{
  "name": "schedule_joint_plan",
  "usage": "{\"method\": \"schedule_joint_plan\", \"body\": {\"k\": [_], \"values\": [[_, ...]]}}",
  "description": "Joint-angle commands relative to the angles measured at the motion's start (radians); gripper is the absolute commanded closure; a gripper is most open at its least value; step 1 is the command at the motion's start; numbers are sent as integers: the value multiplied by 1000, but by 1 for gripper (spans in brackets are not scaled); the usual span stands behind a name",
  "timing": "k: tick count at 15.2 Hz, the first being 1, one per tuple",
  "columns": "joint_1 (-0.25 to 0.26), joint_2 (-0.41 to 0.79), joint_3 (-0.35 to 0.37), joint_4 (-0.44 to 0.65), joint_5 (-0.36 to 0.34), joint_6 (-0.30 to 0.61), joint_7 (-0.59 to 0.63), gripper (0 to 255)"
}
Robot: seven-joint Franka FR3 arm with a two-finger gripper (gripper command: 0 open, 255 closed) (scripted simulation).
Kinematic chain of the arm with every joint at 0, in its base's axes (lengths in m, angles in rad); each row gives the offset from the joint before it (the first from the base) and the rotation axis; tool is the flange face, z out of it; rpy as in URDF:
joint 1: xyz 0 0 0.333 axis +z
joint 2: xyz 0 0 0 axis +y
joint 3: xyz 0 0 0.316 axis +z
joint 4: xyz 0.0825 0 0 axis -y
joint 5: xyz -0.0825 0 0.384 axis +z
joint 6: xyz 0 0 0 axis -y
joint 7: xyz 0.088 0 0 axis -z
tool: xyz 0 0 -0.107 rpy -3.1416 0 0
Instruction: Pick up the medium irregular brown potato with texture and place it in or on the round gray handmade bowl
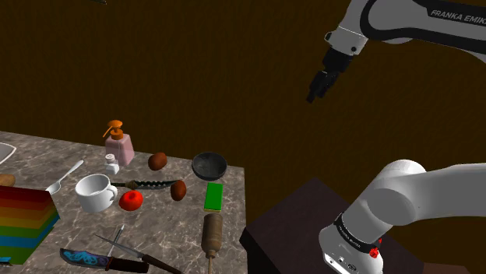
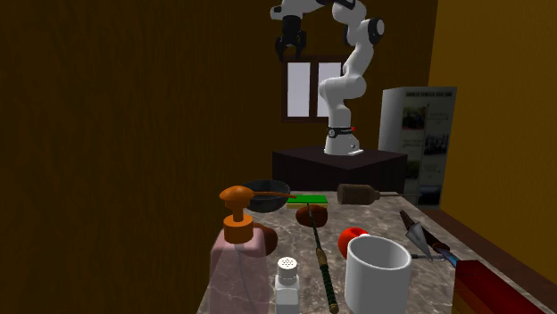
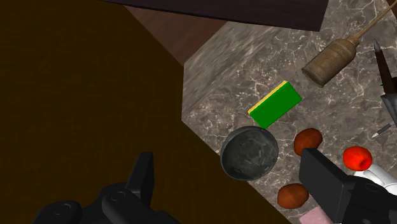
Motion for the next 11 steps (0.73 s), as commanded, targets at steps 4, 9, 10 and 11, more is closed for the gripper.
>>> {"method": "schedule_joint_plan", "body": {"k": [4,9,10,11], "values": [[14,38,39,-49,26,82,53,0],[37,131,106,-105,65,224,138,0],[42,155,119,-112,72,253,155,0],[46,179,132,-117,79,281,172,0]]}}
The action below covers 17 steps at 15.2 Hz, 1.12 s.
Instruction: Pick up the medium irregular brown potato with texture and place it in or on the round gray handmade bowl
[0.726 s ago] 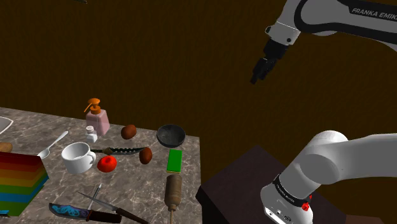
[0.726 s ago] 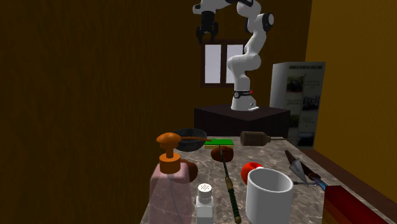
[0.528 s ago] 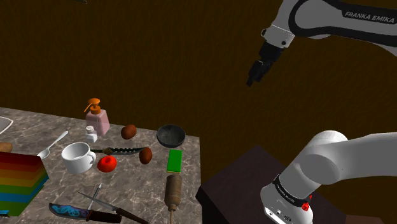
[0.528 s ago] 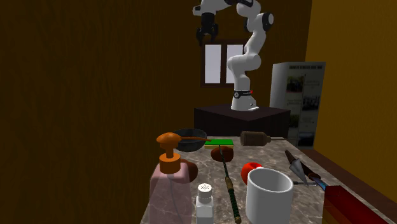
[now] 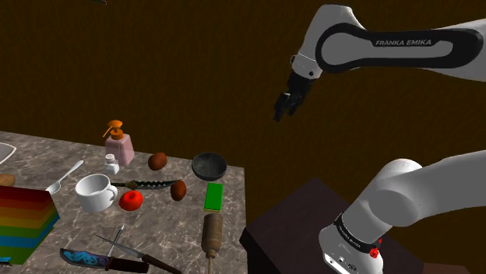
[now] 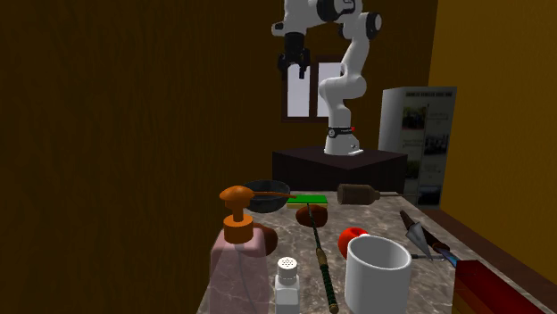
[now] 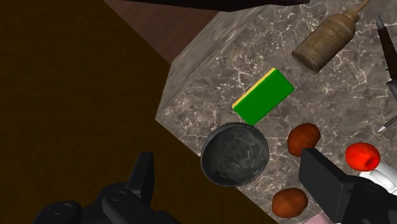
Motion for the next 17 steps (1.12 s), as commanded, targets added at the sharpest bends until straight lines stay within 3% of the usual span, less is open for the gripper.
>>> {"method": "schedule_joint_plan", "body": {"k": [1,10,17], "values": [[7,44,24,-15,12,58,32,0],[35,329,138,11,28,307,193,0],[51,595,204,110,-36,461,346,0]]}}
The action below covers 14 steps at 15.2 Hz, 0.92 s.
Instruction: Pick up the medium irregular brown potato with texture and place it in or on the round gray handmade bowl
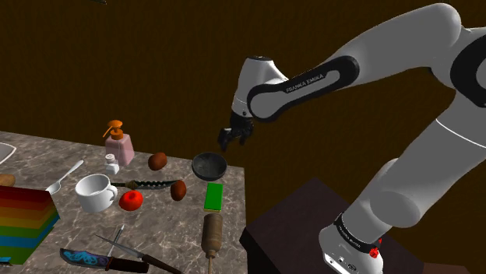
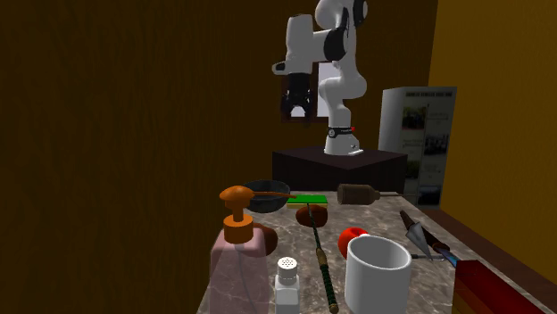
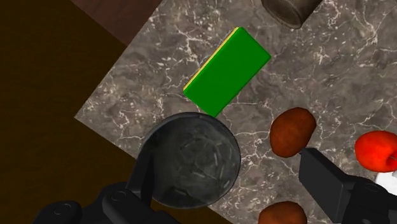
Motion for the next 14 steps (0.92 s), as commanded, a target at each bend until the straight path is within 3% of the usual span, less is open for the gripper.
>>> {"method": "schedule_joint_plan", "body": {"k": [1,14], "values": [[11,78,17,36,-27,38,56,0],[157,591,-26,407,-204,146,317,0]]}}
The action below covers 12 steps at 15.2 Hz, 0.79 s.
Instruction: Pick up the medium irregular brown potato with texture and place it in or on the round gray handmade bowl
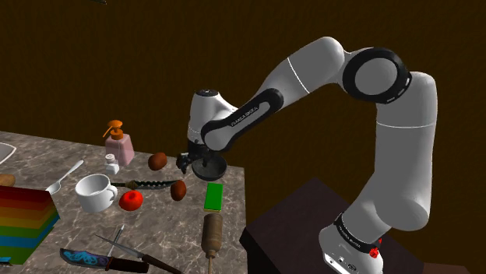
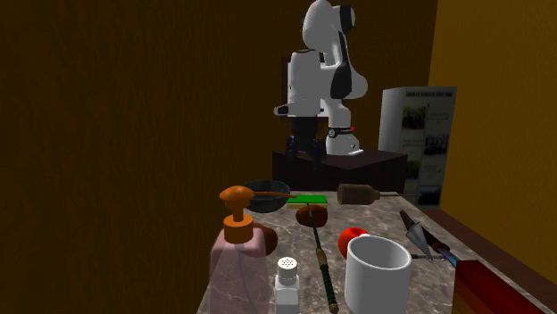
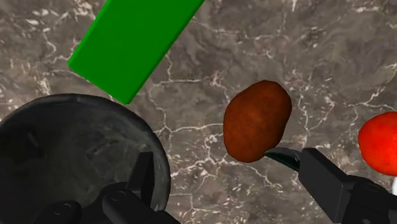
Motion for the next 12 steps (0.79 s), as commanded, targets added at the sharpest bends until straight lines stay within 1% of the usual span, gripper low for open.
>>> {"method": "schedule_joint_plan", "body": {"k": [1,6,12], "values": [[23,75,-12,66,-13,5,23,0],[86,273,-38,279,-29,-14,68,0],[98,337,-50,311,-38,18,74,0]]}}
